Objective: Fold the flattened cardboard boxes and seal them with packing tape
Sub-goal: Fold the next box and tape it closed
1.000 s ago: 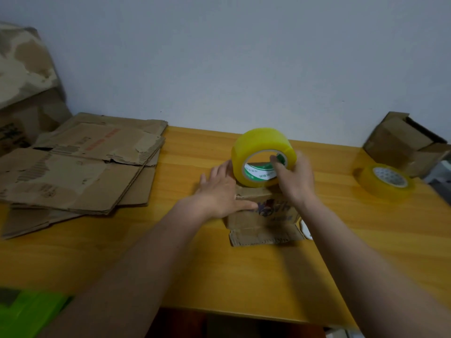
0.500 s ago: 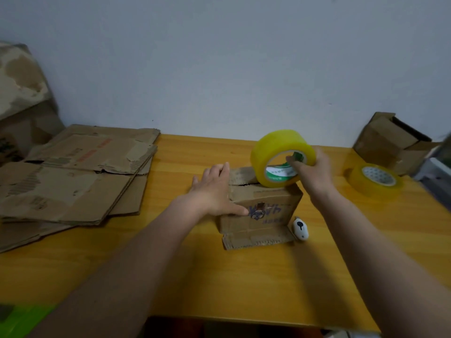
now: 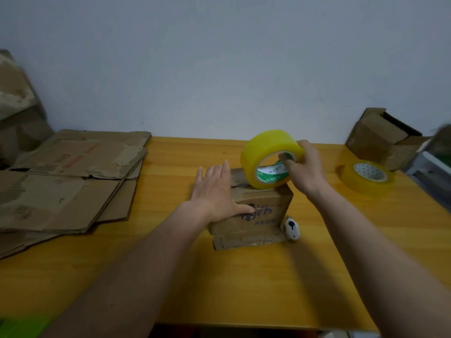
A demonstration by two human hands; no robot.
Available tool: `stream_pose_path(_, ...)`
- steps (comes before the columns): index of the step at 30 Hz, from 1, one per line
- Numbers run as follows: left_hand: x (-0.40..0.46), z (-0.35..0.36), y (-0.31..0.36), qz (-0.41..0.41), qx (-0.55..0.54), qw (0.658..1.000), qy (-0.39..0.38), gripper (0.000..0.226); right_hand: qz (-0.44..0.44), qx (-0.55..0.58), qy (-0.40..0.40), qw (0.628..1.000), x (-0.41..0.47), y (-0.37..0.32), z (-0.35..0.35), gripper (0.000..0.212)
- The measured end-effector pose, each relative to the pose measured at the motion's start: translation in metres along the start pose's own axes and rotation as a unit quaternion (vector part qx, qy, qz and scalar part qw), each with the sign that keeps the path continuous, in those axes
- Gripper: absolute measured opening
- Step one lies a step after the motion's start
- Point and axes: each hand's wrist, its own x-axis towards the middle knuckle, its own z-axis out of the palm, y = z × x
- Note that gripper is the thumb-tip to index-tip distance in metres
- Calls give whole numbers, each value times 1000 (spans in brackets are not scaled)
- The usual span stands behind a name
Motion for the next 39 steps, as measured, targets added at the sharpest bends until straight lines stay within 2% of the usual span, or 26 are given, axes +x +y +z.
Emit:
stream_pose_path(2, 1, 0, -1, -4, 4, 1000, -1, 132, -9, -32, 29, 999, 4, 3, -13, 17)
stream_pose_path(4, 2, 2, -1, -7, 1, 1000, -2, 132, -8, -111, 58, 992, 8, 7, -34, 29)
stream_pose_path(6, 3, 3, 0, -6, -3, 1000, 0, 133, 2, -206, 65, 976, 10, 16, -55, 39)
stream_pose_path(8, 4, 3, 1, -3, -3, 1000, 2, 134, 11, -244, 57, 968, 8, 27, -64, 40)
stream_pose_path(12, 4, 3, 2, -4, -5, 1000, 2, 134, 25, -226, 41, 973, 5, 45, -58, 34)
stream_pose_path(18, 4, 5, 2, -3, -3, 1000, 6, 134, 19, -243, 61, 968, 11, 43, -54, 39)
stream_pose_path(21, 5, 6, 2, -9, 1, 1000, 10, 133, 43, -244, 54, 967, 7, 53, -46, 40)
stream_pose_path(24, 5, 8, 0, -2, -10, 1000, 18, 130, 85, -191, 41, 977, -2, 71, -36, 35)
stream_pose_path(26, 5, 7, -4, 13, -19, 1000, 9, 122, 96, -158, 14, 983, -8, 79, -35, 28)
stream_pose_path(28, 4, 3, -10, 35, 7, 999, -2, 104, 87, -144, -20, 985, -11, 80, -39, 24)
stream_pose_path(30, 3, -1, -13, 46, 70, 996, 28, 82, 82, -110, -63, 989, -16, 70, -43, 23)
stream_pose_path(32, -1, -2, -7, 37, 87, 993, 69, 68, 89, -49, -144, 984, -23, 54, -43, 30)
stream_pose_path(34, -7, 0, 4, 46, 30, 997, 49, 69, 107, 3, -252, 962, -33, 33, -40, 44)
stream_pose_path(36, -11, 4, 10, 85, -41, 995, 15, 65, 123, 43, -325, 937, -43, 18, -35, 55)
stream_pose_path(38, -9, 5, 4, 97, -114, 989, 8, 53, 150, 83, -328, 929, -50, 11, -30, 56)
stream_pose_path(39, -7, 5, -2, 92, -128, 987, 10, 52, 165, 113, -318, 927, -52, 10, -28, 47)
